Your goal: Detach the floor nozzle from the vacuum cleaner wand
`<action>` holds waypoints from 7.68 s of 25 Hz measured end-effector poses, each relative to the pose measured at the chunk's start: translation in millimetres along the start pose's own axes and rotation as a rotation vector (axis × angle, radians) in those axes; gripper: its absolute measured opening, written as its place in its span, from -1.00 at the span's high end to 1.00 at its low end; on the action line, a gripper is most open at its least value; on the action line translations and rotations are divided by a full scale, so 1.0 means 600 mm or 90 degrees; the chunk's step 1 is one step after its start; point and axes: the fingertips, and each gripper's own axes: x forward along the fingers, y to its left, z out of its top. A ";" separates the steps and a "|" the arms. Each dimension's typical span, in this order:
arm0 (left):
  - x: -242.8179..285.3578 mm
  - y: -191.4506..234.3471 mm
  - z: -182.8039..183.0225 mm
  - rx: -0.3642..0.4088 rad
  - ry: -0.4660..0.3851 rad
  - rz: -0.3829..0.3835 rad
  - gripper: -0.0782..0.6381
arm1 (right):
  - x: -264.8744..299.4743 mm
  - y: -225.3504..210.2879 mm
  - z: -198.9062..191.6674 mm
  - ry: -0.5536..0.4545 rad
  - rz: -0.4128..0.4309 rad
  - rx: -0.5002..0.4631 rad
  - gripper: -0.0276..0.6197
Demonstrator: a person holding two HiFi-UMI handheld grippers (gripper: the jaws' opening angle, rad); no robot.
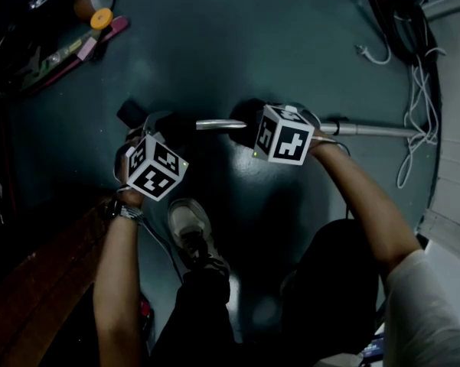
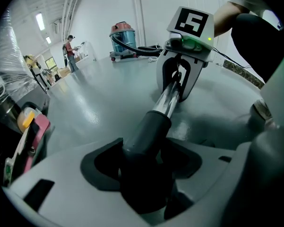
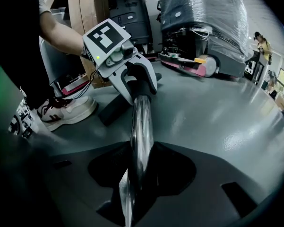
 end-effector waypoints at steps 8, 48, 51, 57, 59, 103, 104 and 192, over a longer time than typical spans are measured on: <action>-0.007 -0.009 -0.002 -0.025 -0.008 -0.053 0.09 | -0.006 0.005 0.006 0.000 -0.004 -0.025 0.42; -0.007 0.005 0.009 -0.001 -0.004 -0.039 0.11 | -0.024 -0.011 0.020 0.039 -0.047 -0.119 0.40; -0.007 0.004 0.009 0.002 -0.009 -0.046 0.12 | -0.025 -0.012 0.019 0.030 -0.048 -0.099 0.40; -0.009 0.008 0.013 0.016 -0.016 -0.031 0.12 | -0.026 -0.016 0.018 0.007 -0.038 -0.056 0.41; -0.009 0.008 0.012 0.021 -0.019 -0.024 0.12 | -0.021 -0.011 0.007 0.003 -0.025 -0.031 0.41; -0.018 0.031 0.027 0.011 -0.049 0.114 0.05 | -0.030 -0.020 0.016 -0.007 -0.031 0.006 0.41; -0.018 0.031 0.026 0.011 -0.047 0.114 0.05 | -0.030 -0.020 0.016 -0.008 -0.031 0.005 0.41; -0.034 -0.009 0.009 0.143 0.046 0.053 0.13 | -0.008 0.020 -0.020 0.075 0.004 -0.089 0.59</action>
